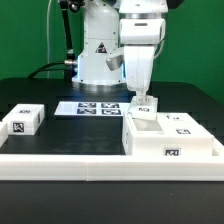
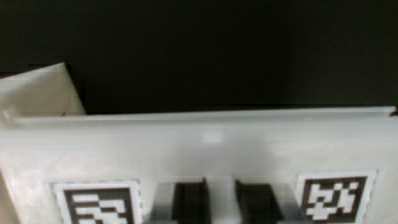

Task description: Assemble cabinet

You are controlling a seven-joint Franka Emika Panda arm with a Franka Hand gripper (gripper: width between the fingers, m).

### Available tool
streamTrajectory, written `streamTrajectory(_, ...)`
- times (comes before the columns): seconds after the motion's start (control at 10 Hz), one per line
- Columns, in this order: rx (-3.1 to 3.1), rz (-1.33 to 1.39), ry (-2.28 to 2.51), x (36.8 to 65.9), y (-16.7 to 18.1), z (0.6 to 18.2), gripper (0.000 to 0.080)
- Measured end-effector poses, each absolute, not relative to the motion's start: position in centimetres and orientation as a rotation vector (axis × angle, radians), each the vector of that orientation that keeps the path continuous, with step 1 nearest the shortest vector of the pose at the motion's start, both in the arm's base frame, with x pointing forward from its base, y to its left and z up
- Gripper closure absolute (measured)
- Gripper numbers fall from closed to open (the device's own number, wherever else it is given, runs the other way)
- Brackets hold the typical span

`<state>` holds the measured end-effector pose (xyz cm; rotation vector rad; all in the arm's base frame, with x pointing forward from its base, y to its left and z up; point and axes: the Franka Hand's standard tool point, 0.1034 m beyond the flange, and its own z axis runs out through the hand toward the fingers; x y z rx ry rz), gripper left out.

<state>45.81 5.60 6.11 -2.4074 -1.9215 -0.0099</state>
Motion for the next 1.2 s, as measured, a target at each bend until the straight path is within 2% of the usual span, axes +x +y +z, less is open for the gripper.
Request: streamTrajectory(1.2, -2.246, -0.032, -2.117, 47.5, 5.3, 5.9, 0.0729)
